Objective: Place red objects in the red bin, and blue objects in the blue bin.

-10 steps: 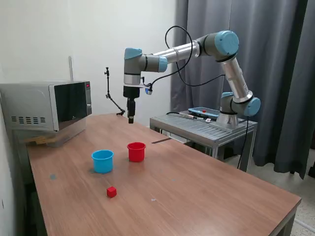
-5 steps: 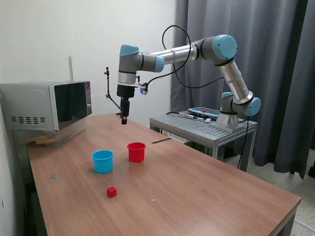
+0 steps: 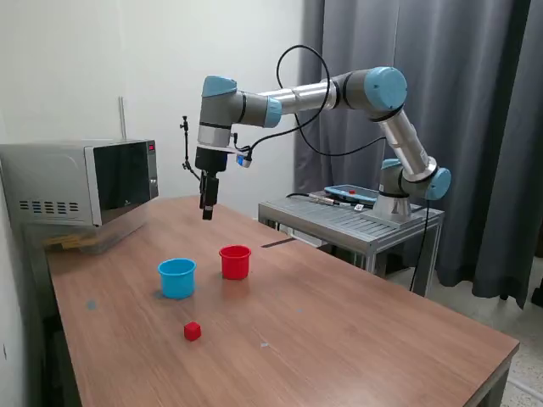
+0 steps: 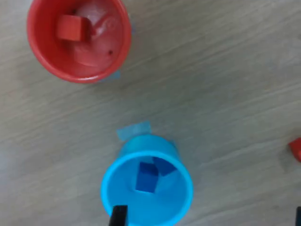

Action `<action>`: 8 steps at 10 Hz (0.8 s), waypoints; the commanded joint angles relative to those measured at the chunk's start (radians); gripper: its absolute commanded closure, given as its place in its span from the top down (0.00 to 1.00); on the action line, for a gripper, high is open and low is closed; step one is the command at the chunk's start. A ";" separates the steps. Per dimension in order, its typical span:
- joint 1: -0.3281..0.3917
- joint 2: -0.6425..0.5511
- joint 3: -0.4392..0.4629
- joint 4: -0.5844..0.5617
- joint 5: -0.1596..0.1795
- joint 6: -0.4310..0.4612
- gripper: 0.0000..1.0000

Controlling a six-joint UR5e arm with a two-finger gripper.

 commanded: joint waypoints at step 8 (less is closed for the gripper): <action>0.093 0.118 -0.161 0.032 0.000 -0.030 1.00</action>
